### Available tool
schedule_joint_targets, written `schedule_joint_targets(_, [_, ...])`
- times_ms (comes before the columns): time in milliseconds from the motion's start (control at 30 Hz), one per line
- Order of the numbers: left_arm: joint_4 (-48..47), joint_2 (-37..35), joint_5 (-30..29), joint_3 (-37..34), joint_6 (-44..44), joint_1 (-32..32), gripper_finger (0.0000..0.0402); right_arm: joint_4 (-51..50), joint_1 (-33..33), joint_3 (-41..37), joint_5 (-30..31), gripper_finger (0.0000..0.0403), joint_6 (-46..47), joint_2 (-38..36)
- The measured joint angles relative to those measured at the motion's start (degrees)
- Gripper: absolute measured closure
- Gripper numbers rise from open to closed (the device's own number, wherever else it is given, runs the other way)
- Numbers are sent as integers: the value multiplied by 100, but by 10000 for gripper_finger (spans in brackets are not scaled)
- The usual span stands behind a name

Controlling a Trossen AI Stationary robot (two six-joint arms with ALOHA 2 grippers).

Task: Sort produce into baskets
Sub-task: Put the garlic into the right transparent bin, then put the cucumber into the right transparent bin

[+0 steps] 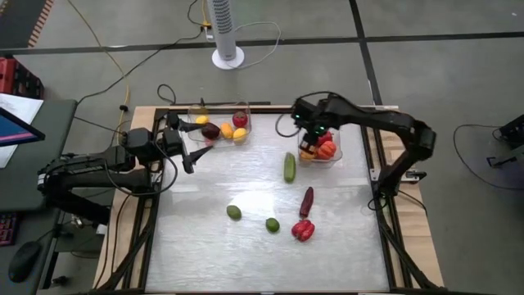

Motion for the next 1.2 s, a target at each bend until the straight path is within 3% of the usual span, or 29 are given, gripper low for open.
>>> schedule_joint_targets(267, [9, 0, 0, 0, -4, 0, 70, 220, 174, -445, 1, 81, 832, -633])
schedule_joint_targets(400, [27, 2, -10, 0, 41, 0, 70, 744, 784, -443, -4, 73, 733, -585])
schedule_joint_targets(600, [153, 4, -15, 0, 51, 0, 70, 1038, 1655, -11, 10, 77, 304, 201])
schedule_joint_targets(733, [143, 4, -15, 0, 55, 0, 70, 757, 2056, 485, 163, 77, -539, 758])
schedule_joint_targets(1033, [85, 4, -19, 0, 148, 2, 70, -579, 2577, 844, 1442, 76, -3329, 1842])
schedule_joint_targets(1200, [7, 4, -19, 0, 154, 2, 70, -573, 2625, 844, 2068, 76, -3828, 2327])
